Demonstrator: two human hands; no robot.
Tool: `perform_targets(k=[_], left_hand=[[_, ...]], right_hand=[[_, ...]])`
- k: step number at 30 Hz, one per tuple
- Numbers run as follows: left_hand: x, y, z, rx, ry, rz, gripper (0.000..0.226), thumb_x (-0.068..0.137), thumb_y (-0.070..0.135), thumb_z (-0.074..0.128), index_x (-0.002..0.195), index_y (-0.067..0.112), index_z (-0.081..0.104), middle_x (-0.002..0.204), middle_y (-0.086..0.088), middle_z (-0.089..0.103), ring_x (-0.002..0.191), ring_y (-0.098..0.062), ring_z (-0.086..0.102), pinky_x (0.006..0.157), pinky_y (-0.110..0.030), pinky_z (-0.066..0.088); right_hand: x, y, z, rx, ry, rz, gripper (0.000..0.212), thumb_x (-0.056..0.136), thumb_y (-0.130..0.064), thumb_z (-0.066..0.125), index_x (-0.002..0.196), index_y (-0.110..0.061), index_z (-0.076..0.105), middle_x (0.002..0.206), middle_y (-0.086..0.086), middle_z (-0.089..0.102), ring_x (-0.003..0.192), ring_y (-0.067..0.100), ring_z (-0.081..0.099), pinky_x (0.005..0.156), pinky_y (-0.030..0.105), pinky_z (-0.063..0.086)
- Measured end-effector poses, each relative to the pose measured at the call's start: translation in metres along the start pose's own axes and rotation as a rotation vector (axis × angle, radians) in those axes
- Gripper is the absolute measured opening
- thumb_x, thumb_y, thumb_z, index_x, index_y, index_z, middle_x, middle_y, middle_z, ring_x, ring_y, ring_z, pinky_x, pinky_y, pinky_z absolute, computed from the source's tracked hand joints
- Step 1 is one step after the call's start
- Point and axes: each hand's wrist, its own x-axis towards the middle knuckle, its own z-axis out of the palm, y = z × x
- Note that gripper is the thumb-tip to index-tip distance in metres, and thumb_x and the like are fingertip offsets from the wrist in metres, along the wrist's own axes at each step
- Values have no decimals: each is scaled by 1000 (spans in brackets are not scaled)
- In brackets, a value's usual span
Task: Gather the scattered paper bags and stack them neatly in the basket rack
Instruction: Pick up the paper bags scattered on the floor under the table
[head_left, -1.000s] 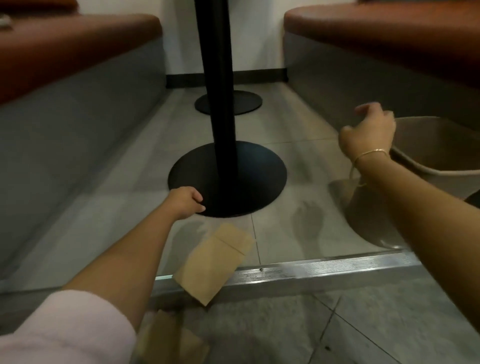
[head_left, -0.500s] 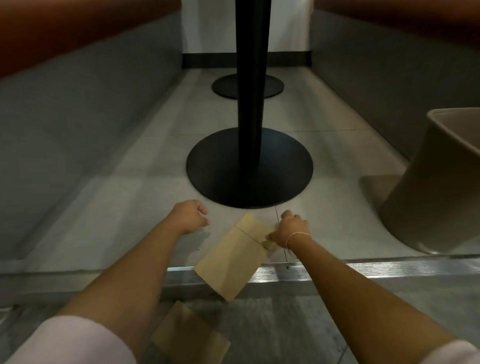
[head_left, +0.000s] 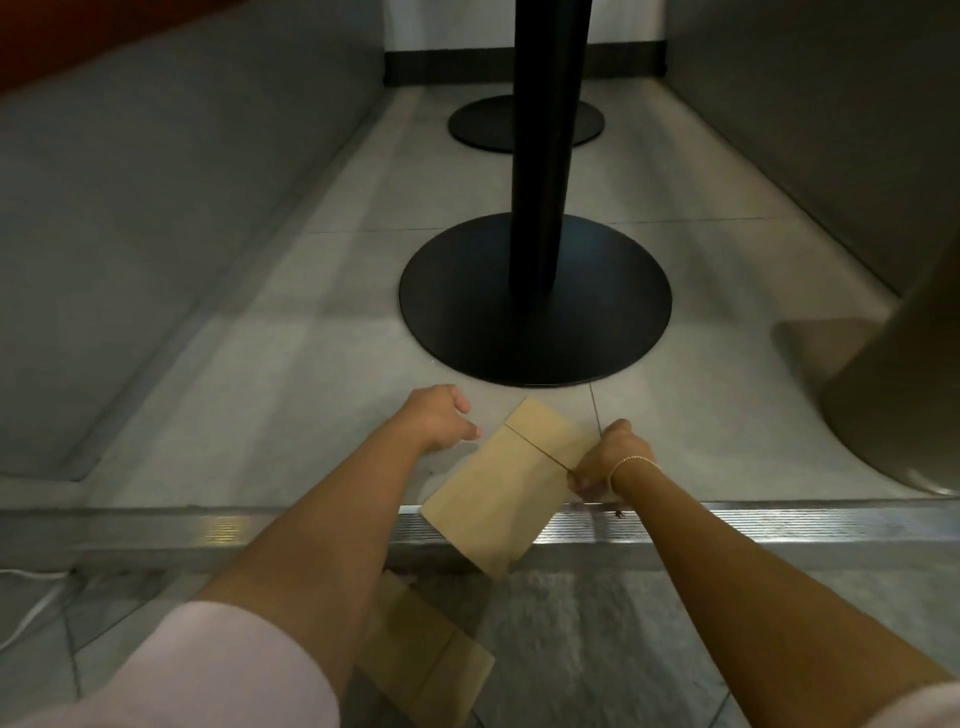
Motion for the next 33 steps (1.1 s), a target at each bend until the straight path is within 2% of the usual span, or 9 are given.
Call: perform_targets(k=[6, 10, 15, 18, 21, 24, 28, 31, 33], left_hand=[[-1, 5, 11, 44, -27, -10, 48, 84, 26, 69, 126, 13, 51, 128, -9, 54, 116, -24, 53, 95, -31, 43], [-3, 6, 17, 72, -79, -27, 55, 83, 29, 69, 131, 13, 45, 130, -9, 51, 116, -24, 51, 91, -31, 43], [-5, 9, 28, -89, -181, -120, 57, 83, 31, 70, 129, 11, 43, 119, -7, 52, 105, -21, 53, 86, -30, 47], [-3, 7, 32, -231, -177, -181, 39, 80, 21, 73, 112, 8, 54, 114, -9, 60, 103, -24, 59, 92, -37, 51], [-2, 6, 21, -277, -143, -199, 25, 81, 15, 71, 102, 6, 64, 101, -12, 65, 86, -23, 62, 91, -41, 52], [5, 3, 2, -405, -7, -156, 26, 77, 16, 75, 100, 9, 66, 107, -13, 67, 98, -28, 64, 93, -39, 51], [10, -7, -25, -584, 344, -114, 13, 74, 18, 76, 72, 21, 63, 96, -6, 71, 93, -25, 67, 87, -39, 55], [0, -12, -39, -690, 480, -82, 10, 80, 18, 71, 82, 23, 63, 98, -4, 70, 94, -23, 66, 87, -37, 55], [-3, -15, -42, -705, 507, -54, 9, 82, 18, 69, 88, 22, 64, 100, -4, 70, 94, -22, 66, 87, -37, 54]], right_hand=[[6, -8, -6, -126, -51, -38, 69, 63, -17, 81, 119, -9, 43, 106, 11, 53, 96, 27, 52, 82, 35, 48], [8, -12, -4, -254, -87, -88, 37, 66, -24, 77, 91, -9, 54, 95, 8, 57, 82, 20, 53, 66, 27, 46], [6, -11, 5, -328, -27, -147, 31, 74, -23, 69, 101, -7, 63, 88, 6, 56, 81, 19, 52, 71, 24, 44], [2, -6, 11, -308, 24, -201, 27, 82, -27, 62, 100, -7, 63, 87, 6, 57, 80, 20, 53, 72, 24, 45], [-5, -4, 16, -254, 15, -263, 25, 84, -27, 60, 98, -6, 64, 96, 11, 64, 90, 25, 61, 87, 32, 52], [-15, -7, 27, -160, 41, -305, 19, 80, -19, 64, 95, -7, 62, 94, 11, 64, 89, 24, 60, 87, 33, 52], [-43, -22, 55, 16, 16, -349, 17, 76, -14, 68, 90, -15, 58, 93, 7, 63, 87, 23, 60, 82, 35, 54], [-72, -34, 80, -131, -102, -588, 5, 81, -17, 61, 81, -19, 56, 96, 10, 65, 92, 26, 61, 84, 34, 53], [-91, -37, 99, -296, -195, -729, 6, 87, -22, 55, 88, -18, 60, 101, 11, 64, 95, 24, 59, 85, 33, 49]])
